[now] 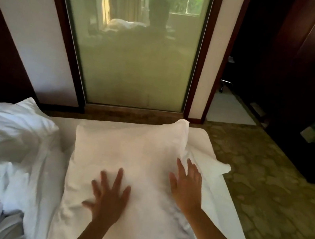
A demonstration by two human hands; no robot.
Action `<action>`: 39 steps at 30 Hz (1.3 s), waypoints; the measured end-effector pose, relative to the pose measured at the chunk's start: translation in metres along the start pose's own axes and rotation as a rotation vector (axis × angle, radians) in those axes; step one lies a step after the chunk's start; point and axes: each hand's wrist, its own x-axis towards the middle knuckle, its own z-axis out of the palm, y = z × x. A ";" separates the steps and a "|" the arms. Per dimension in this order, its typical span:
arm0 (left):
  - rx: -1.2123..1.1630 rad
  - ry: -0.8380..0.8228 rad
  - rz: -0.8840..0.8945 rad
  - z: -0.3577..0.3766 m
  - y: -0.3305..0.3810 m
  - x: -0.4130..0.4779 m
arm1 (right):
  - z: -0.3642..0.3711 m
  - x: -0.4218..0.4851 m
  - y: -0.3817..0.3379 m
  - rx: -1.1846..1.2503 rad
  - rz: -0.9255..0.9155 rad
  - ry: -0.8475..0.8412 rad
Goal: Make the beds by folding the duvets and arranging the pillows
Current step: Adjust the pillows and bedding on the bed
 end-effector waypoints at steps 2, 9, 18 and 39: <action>0.038 0.017 -0.031 0.021 0.013 0.023 | 0.030 0.013 -0.014 -0.027 -0.125 -0.099; 0.187 -0.095 -0.075 0.077 0.018 0.088 | 0.136 0.046 0.011 -0.139 -0.177 -0.421; 0.305 -0.047 -0.169 0.133 0.015 0.129 | 0.200 0.104 0.030 -0.117 -0.278 -0.702; 0.016 -0.028 -1.159 0.001 -0.227 -0.411 | 0.053 -0.182 -0.290 0.251 -0.873 -0.833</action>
